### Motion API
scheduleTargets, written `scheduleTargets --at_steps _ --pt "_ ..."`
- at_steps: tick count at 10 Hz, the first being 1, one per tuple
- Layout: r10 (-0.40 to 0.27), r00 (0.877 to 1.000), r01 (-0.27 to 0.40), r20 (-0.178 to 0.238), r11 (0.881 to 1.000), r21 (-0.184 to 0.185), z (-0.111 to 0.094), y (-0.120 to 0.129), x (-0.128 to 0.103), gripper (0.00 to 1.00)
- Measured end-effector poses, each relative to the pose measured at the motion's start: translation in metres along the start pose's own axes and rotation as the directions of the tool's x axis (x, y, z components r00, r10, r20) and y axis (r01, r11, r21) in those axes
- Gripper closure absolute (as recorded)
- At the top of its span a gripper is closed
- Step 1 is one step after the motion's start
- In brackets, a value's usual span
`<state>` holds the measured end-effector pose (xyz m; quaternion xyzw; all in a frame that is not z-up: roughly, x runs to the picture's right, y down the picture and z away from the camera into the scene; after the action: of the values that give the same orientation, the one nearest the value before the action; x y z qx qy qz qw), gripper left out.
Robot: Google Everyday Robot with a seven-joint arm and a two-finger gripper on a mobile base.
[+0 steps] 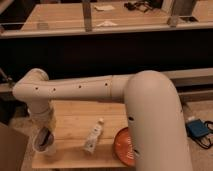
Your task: Place the eraser in the ceramic cup
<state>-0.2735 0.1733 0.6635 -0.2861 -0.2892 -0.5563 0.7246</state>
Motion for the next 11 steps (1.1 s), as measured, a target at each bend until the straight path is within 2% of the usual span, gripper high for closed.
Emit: scheduleTargets --at_steps 11 --pt "-0.016 1.0 0.016 0.001 1.0 -0.026 0.0012 0.0015 0.0011 0.96"
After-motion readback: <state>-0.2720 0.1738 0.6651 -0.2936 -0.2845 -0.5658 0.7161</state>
